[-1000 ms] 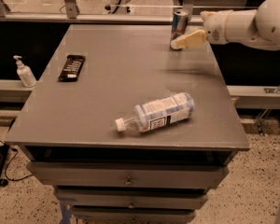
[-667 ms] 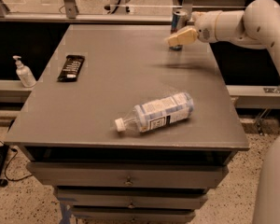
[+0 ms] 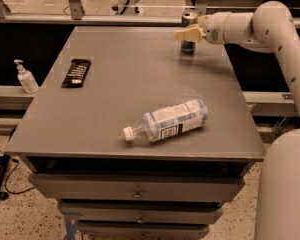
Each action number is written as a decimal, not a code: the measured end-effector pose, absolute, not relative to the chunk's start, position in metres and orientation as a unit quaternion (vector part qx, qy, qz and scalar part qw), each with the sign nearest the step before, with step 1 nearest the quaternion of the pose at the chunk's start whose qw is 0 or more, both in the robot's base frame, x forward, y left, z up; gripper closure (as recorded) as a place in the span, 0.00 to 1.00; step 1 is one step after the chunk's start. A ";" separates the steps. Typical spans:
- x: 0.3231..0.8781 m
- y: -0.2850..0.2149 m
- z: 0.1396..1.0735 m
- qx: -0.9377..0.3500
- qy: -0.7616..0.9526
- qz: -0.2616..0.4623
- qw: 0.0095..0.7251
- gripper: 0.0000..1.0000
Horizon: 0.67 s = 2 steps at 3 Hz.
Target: Pick redbull can
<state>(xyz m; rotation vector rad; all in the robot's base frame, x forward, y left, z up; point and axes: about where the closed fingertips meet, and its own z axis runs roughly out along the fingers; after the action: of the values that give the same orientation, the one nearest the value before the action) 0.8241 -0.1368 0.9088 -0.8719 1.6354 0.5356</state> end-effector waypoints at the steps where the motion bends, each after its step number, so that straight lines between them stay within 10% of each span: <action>1: 0.824 -0.140 0.910 -0.364 0.695 0.234 0.574 0.64; 2: 0.809 -0.137 0.944 -0.360 0.676 0.256 0.590 0.87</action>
Offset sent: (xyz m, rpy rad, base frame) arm -0.0393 -0.0028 0.0864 0.1559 -0.0679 0.0543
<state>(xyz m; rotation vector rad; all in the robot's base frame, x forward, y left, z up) 0.8092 -0.1371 0.9438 -0.8377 1.5729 0.5959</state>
